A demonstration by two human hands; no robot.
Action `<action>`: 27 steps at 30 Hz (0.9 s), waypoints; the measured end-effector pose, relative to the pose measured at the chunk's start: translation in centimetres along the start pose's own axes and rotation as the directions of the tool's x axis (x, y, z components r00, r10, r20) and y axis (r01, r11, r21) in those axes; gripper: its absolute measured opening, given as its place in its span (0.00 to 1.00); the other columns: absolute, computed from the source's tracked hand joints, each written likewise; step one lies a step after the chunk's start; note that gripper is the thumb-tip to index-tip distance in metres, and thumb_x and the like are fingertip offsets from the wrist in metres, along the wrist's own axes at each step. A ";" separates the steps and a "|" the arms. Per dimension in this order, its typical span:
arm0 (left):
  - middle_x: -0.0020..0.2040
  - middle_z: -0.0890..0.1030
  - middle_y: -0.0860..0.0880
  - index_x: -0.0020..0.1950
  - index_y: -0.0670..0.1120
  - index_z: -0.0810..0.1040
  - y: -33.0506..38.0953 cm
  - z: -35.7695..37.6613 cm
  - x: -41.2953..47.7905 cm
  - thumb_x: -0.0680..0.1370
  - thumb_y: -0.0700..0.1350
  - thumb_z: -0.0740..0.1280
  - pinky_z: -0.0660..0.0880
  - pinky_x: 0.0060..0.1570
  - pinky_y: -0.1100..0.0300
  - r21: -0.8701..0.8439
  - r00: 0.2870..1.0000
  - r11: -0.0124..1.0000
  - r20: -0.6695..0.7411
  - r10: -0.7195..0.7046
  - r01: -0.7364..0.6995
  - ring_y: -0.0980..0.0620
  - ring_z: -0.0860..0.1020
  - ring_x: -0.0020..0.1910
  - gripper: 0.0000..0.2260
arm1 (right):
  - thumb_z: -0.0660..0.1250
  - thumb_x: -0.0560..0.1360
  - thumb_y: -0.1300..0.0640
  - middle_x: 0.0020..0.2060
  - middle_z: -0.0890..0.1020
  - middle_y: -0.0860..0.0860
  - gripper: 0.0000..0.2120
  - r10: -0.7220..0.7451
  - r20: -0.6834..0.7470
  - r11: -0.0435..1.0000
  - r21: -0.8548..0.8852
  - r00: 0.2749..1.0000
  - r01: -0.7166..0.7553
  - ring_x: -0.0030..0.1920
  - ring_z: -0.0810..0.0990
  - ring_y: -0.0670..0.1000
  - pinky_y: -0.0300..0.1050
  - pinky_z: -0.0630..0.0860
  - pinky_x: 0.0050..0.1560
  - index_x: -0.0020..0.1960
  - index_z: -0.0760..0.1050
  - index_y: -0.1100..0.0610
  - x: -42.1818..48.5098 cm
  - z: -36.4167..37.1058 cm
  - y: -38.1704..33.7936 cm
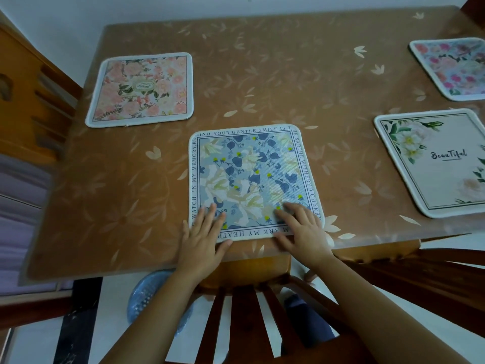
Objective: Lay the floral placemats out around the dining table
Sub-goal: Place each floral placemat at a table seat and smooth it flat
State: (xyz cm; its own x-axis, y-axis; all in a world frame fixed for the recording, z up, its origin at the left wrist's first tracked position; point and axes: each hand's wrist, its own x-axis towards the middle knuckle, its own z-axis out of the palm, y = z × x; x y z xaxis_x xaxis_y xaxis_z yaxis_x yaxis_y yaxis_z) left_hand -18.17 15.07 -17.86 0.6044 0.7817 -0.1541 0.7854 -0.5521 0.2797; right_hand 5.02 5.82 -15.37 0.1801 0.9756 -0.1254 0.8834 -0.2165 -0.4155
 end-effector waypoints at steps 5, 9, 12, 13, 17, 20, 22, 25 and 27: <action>0.74 0.37 0.51 0.72 0.57 0.37 1.0 0.1 2.1 0.74 0.68 0.40 0.39 0.67 0.40 0.151 1.000 0.989 0.024 -0.016 0.012 0.48 0.34 0.72 0.30 | 0.42 0.73 0.33 0.74 0.40 0.49 0.30 -0.069 0.139 0.966 -0.239 0.988 0.102 0.72 0.33 0.56 0.65 0.36 0.68 0.70 0.37 0.41 3.0 1.5 -0.8; 0.75 0.46 0.48 0.74 0.55 0.46 1.8 -0.1 4.6 0.74 0.65 0.45 0.45 0.68 0.37 0.148 0.999 0.988 -0.027 -0.034 0.037 0.44 0.41 0.73 0.30 | 0.42 0.69 0.29 0.74 0.44 0.48 0.35 -0.130 0.105 0.961 -0.231 0.986 0.151 0.73 0.39 0.58 0.71 0.43 0.66 0.72 0.43 0.42 6.2 1.9 -1.5; 0.76 0.45 0.48 0.74 0.55 0.46 1.6 0.1 6.4 0.75 0.63 0.45 0.45 0.67 0.36 0.150 0.998 0.987 -0.045 -0.052 0.058 0.44 0.40 0.73 0.29 | 0.45 0.69 0.29 0.74 0.47 0.46 0.35 -0.156 0.065 0.962 -0.217 0.986 0.166 0.74 0.43 0.57 0.72 0.45 0.66 0.72 0.46 0.43 8.4 2.0 -1.3; 0.76 0.45 0.48 0.74 0.55 0.45 1.5 0.1 6.8 0.75 0.63 0.44 0.45 0.67 0.36 0.149 0.997 0.987 -0.050 -0.056 0.063 0.44 0.40 0.73 0.29 | 0.46 0.69 0.29 0.74 0.47 0.46 0.35 -0.165 0.054 0.962 -0.209 0.985 0.173 0.74 0.43 0.57 0.71 0.45 0.66 0.72 0.47 0.43 8.8 2.0 -1.2; 0.76 0.45 0.50 0.74 0.54 0.45 1.4 -0.2 7.6 0.75 0.62 0.44 0.44 0.68 0.38 0.121 0.995 0.989 -0.059 -0.076 0.082 0.46 0.40 0.73 0.29 | 0.45 0.70 0.29 0.74 0.46 0.46 0.35 -0.189 0.052 0.955 -0.222 0.981 0.196 0.74 0.41 0.56 0.69 0.39 0.66 0.72 0.46 0.44 9.5 2.1 -1.0; 0.75 0.44 0.51 0.73 0.55 0.44 1.3 -0.5 7.2 0.75 0.62 0.42 0.39 0.68 0.42 0.100 0.997 0.993 -0.051 -0.061 0.066 0.49 0.39 0.73 0.28 | 0.45 0.71 0.31 0.74 0.47 0.48 0.35 -0.204 0.084 0.950 -0.223 0.975 0.218 0.74 0.41 0.57 0.68 0.41 0.68 0.73 0.46 0.46 8.9 1.8 -0.9; 0.75 0.42 0.53 0.73 0.55 0.42 1.0 -0.5 6.7 0.75 0.62 0.41 0.37 0.68 0.44 0.091 0.998 0.995 -0.034 -0.043 0.046 0.50 0.38 0.73 0.28 | 0.47 0.71 0.31 0.74 0.47 0.49 0.36 -0.235 0.108 0.946 -0.204 0.966 0.253 0.74 0.42 0.57 0.67 0.42 0.69 0.73 0.47 0.47 8.2 1.8 -0.9; 0.75 0.41 0.54 0.72 0.56 0.39 0.4 -0.4 5.5 0.75 0.63 0.41 0.41 0.69 0.44 0.091 1.000 0.996 -0.009 -0.003 0.004 0.52 0.37 0.73 0.28 | 0.52 0.70 0.32 0.74 0.46 0.48 0.37 -0.299 0.120 0.941 -0.131 0.947 0.313 0.74 0.41 0.55 0.64 0.38 0.69 0.73 0.47 0.47 6.4 1.8 -0.9; 0.75 0.43 0.53 0.73 0.54 0.42 0.3 -0.4 4.4 0.76 0.63 0.44 0.45 0.69 0.43 0.073 1.000 0.997 -0.014 0.019 -0.018 0.51 0.40 0.73 0.28 | 0.55 0.70 0.33 0.73 0.48 0.48 0.37 -0.324 0.100 0.940 -0.079 0.941 0.332 0.74 0.42 0.55 0.63 0.37 0.69 0.73 0.50 0.48 5.2 1.9 -1.1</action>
State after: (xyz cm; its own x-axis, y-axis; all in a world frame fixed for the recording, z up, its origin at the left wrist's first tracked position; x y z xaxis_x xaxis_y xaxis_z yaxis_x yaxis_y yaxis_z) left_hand -15.37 18.44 -18.11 0.6170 0.7752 -0.1357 0.7823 -0.5855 0.2125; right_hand 4.20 11.10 -17.33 -0.1596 0.9845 -0.0732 0.9242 0.1230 -0.3615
